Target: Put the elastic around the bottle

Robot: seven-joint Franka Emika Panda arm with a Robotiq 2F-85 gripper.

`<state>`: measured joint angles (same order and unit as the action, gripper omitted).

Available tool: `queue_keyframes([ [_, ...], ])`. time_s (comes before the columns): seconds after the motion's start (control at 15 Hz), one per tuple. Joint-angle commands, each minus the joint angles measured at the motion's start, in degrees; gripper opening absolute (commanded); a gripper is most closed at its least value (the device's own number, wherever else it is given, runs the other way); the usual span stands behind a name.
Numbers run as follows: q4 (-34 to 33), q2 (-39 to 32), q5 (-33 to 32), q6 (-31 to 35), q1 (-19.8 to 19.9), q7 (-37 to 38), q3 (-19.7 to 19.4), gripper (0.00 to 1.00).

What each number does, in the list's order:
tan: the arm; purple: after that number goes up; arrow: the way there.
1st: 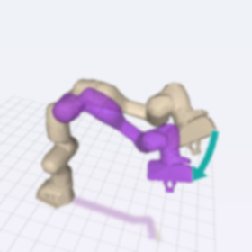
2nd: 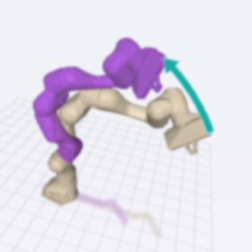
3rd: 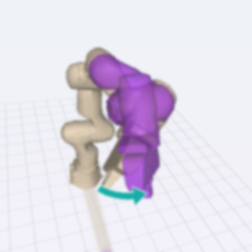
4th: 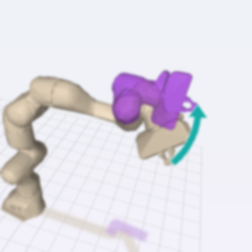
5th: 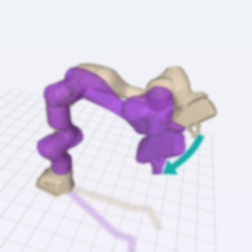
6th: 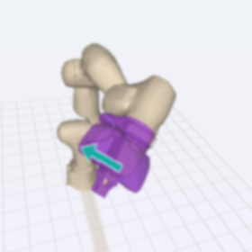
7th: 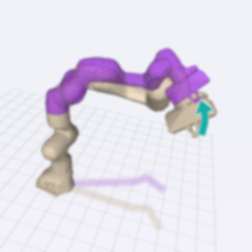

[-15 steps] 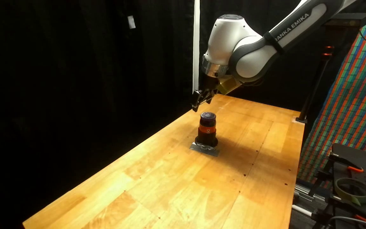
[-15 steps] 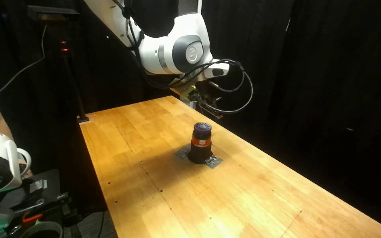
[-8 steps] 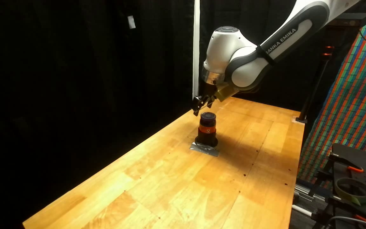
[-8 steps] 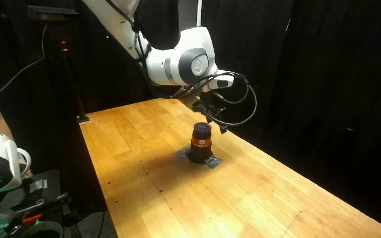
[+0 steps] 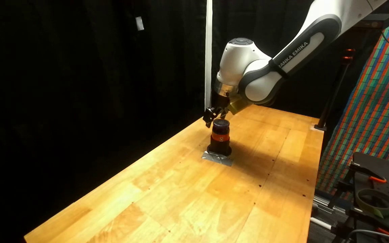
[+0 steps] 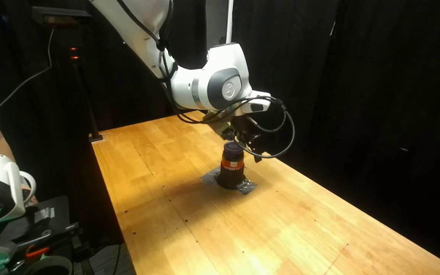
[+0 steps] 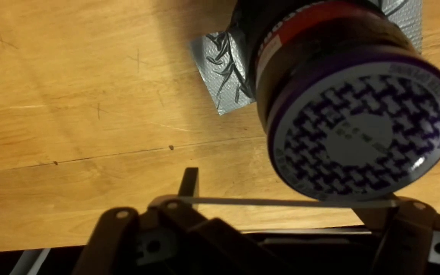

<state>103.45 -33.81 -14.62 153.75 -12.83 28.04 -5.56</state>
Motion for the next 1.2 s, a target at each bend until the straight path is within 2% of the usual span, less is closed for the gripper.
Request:
queue_keyframes([
  [0.0,0.5,-0.5,1.9,1.6,-1.5,0.4,-1.3,1.0],
  [0.33,1.4,0.3,1.9,-0.9,-3.3,3.2,-2.7,1.0],
  [0.73,2.0,3.1,3.7,-10.6,-3.7,3.5,-1.1,1.0],
  [1.13,2.6,4.0,4.6,-12.3,-3.3,3.8,0.0,1.0],
])
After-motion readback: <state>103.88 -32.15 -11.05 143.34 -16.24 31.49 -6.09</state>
